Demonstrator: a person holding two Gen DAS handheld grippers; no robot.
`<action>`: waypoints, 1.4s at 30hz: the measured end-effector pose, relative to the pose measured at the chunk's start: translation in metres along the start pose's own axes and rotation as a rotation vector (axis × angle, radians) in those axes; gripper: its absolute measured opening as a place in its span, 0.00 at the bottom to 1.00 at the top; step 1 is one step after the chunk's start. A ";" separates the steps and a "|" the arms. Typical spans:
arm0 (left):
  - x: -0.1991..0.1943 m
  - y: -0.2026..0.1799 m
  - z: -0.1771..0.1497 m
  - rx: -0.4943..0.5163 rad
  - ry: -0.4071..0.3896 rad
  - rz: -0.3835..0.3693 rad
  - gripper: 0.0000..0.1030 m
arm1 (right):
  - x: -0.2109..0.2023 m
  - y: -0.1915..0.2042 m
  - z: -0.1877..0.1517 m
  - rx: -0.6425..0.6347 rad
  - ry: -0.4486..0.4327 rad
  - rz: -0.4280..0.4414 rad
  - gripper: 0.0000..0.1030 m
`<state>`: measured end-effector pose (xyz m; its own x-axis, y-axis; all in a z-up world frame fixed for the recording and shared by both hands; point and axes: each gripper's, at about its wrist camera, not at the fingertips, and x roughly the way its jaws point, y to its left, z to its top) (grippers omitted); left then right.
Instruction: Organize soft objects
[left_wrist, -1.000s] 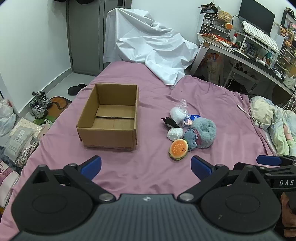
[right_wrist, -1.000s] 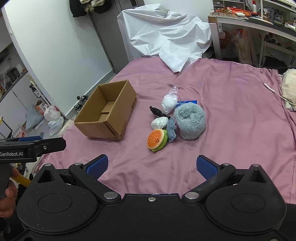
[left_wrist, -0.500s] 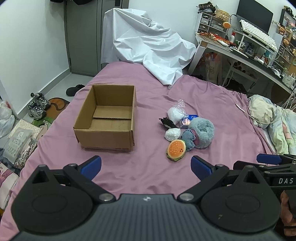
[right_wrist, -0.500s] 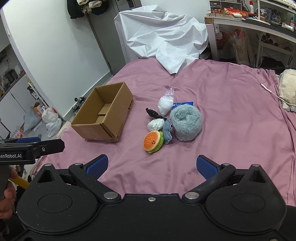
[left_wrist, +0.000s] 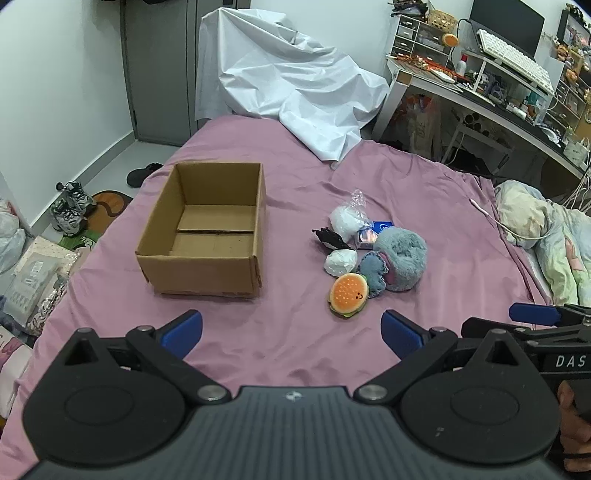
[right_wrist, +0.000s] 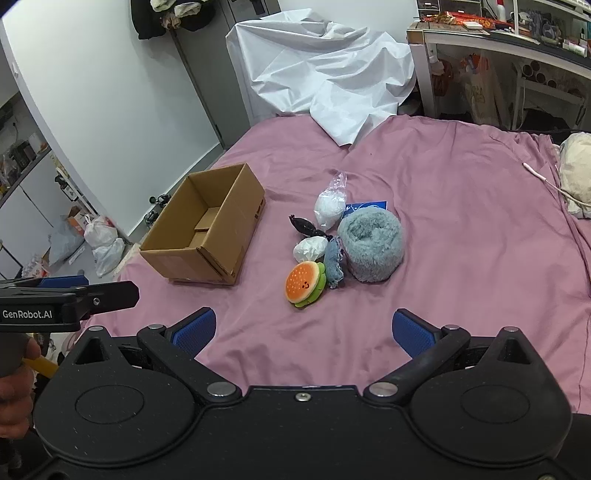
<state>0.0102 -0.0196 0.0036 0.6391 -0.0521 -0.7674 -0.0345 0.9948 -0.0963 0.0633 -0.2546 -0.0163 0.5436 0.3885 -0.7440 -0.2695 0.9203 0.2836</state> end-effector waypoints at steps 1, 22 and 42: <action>0.001 -0.001 0.000 0.002 0.002 -0.002 0.99 | 0.001 -0.001 0.000 0.003 0.001 0.002 1.00; 0.044 -0.017 0.009 -0.019 0.028 -0.020 0.97 | 0.034 -0.029 0.005 0.042 0.016 0.044 0.94; 0.119 -0.020 0.021 -0.096 0.112 -0.041 0.85 | 0.097 -0.046 0.024 0.109 0.091 0.060 0.65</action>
<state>0.1027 -0.0439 -0.0727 0.5520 -0.1075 -0.8269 -0.0868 0.9788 -0.1853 0.1469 -0.2578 -0.0868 0.4538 0.4420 -0.7738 -0.2091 0.8969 0.3897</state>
